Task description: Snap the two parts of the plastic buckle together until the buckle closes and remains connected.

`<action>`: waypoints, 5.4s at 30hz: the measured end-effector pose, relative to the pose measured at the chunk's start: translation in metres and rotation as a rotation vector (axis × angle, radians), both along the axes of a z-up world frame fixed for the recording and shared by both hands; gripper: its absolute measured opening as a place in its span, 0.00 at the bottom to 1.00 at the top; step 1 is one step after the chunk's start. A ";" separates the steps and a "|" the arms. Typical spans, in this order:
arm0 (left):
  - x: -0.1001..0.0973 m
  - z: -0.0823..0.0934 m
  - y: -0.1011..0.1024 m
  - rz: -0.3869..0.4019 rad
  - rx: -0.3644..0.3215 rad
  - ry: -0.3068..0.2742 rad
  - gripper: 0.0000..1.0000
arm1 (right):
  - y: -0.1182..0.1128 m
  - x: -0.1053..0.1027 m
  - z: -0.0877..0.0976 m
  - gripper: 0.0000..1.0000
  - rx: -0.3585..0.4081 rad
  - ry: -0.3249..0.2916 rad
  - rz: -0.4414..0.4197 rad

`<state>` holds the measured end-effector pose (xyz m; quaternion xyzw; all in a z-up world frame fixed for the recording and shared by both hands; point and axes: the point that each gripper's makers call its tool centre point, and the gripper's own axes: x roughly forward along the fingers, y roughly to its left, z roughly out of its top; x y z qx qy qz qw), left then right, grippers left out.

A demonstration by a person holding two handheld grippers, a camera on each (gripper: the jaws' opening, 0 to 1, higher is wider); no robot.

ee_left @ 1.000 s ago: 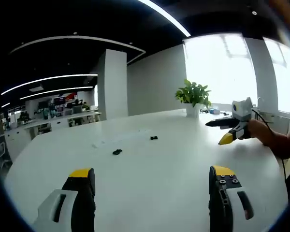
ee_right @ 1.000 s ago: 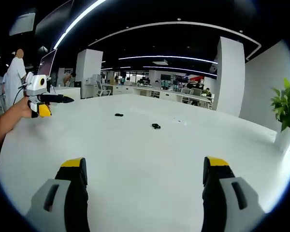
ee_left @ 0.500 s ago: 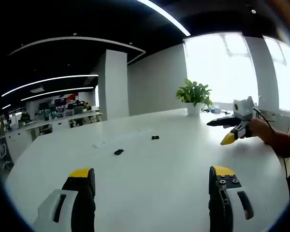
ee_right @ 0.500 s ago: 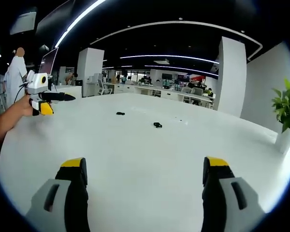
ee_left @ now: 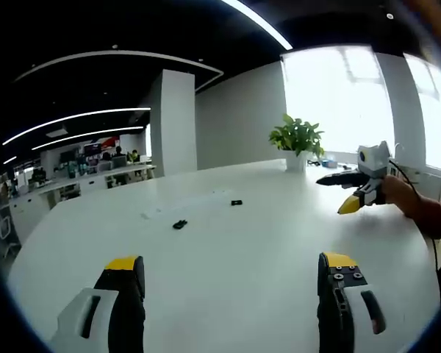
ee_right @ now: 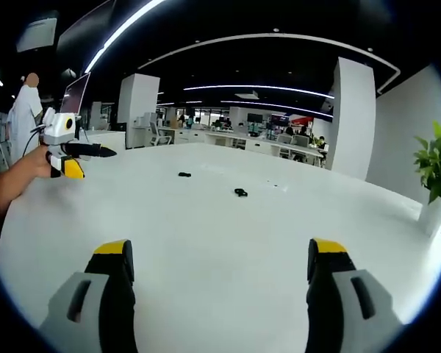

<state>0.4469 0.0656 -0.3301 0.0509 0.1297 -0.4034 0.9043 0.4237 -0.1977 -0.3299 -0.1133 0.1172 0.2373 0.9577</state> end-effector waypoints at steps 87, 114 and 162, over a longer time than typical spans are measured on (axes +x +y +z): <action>0.054 -0.002 -0.005 0.030 0.029 0.050 0.99 | 0.004 0.051 0.000 0.96 -0.003 0.054 -0.004; 0.060 -0.005 -0.011 0.007 0.045 0.069 0.98 | -0.002 0.063 0.000 0.99 -0.003 0.056 -0.029; 0.088 -0.013 -0.029 -0.045 0.051 0.080 0.98 | 0.004 0.091 -0.004 0.89 -0.011 0.077 -0.005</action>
